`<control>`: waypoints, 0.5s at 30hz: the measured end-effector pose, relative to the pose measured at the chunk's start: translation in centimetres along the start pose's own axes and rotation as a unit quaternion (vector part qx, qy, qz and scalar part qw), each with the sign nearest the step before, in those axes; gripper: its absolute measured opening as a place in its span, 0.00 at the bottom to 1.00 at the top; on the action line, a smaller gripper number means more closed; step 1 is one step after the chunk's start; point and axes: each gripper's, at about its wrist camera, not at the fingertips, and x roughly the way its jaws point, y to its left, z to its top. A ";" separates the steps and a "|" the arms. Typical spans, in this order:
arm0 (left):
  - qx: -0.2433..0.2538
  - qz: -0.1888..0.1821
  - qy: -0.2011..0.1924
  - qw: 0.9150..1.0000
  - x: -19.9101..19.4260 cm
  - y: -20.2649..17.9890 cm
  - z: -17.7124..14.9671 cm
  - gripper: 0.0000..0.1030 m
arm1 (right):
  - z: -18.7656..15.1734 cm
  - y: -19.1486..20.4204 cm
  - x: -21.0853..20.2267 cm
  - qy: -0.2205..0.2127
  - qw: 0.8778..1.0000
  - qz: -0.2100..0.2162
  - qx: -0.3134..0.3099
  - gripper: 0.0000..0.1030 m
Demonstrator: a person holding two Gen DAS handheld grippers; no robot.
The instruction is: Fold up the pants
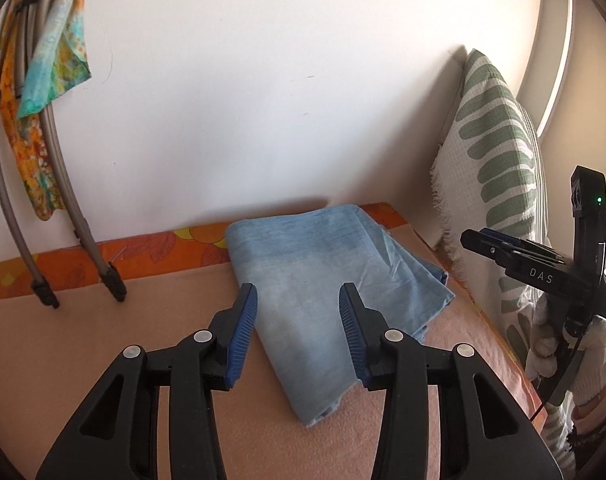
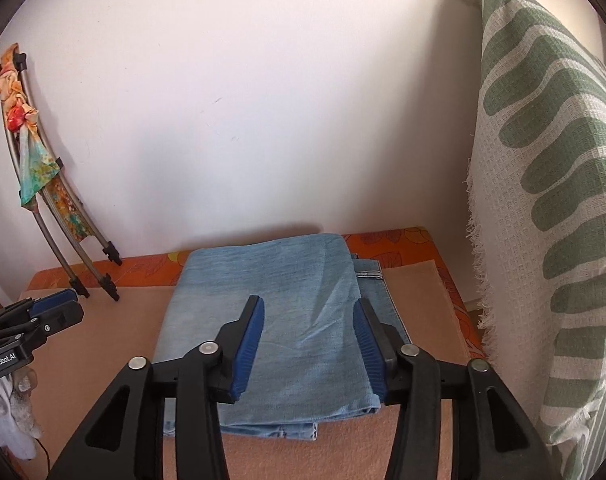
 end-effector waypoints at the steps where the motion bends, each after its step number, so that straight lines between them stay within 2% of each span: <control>1: 0.003 -0.001 -0.002 1.000 -0.7 -0.2 -0.2 0.43 | -0.3 0.2 -0.6 -0.002 1.000 -0.001 0.001 0.56; 8: 0.017 -0.007 -0.013 1.000 -5.1 -1.4 -2.2 0.46 | -3.1 2.1 -4.8 -0.002 1.000 -0.012 -0.002 0.58; 10: 0.025 -0.004 -0.014 1.000 -6.4 -1.7 -2.9 0.49 | -3.9 3.0 -6.4 -0.005 1.000 -0.019 -0.006 0.68; 11: 0.028 -0.002 -0.016 0.999 -7.2 -1.8 -3.3 0.51 | -4.3 3.3 -7.3 -0.011 1.000 -0.021 -0.005 0.76; 15: 0.040 0.000 -0.024 0.999 -10.4 -2.6 -5.0 0.61 | -5.9 5.7 -11.0 -0.031 0.999 -0.031 -0.011 0.82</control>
